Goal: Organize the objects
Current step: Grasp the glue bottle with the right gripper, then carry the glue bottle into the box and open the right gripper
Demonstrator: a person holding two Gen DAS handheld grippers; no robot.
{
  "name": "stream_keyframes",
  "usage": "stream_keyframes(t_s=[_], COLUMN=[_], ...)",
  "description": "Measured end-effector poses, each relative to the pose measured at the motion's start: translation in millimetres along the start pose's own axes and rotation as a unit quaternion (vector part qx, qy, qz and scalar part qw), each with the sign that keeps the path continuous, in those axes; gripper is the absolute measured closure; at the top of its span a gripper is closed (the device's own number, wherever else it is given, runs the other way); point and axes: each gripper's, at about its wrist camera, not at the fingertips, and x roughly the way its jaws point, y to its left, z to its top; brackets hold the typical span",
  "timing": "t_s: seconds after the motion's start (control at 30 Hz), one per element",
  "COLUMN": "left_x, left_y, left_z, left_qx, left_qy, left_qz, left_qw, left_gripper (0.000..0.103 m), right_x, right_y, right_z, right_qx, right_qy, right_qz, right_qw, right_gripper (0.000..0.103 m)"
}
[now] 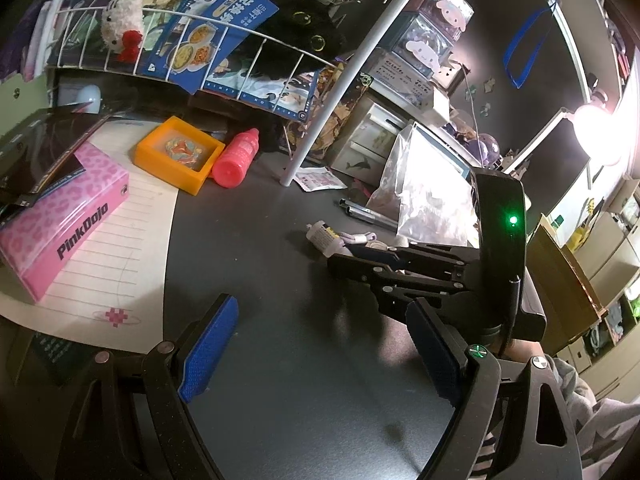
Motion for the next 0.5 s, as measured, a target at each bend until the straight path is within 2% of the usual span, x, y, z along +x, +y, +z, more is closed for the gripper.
stream_keyframes(t_s=[0.2,0.5], left_x=[-2,-15], left_y=[-2,-28], left_z=[0,-2], left_qx=[0.001,0.016], left_qy=[-0.002,-0.013], left_qz=[0.001,-0.015], left_qw=[1.0000,0.9997], left_gripper=[0.018,0.018], right_x=[-8,-60], right_y=[4,38], right_z=[-4,-16], right_qx=[0.000,-0.034], right_qy=[-0.010,-0.050], right_qz=[0.009,0.029], right_qw=[1.000,0.998], right_gripper=[0.090,0.090])
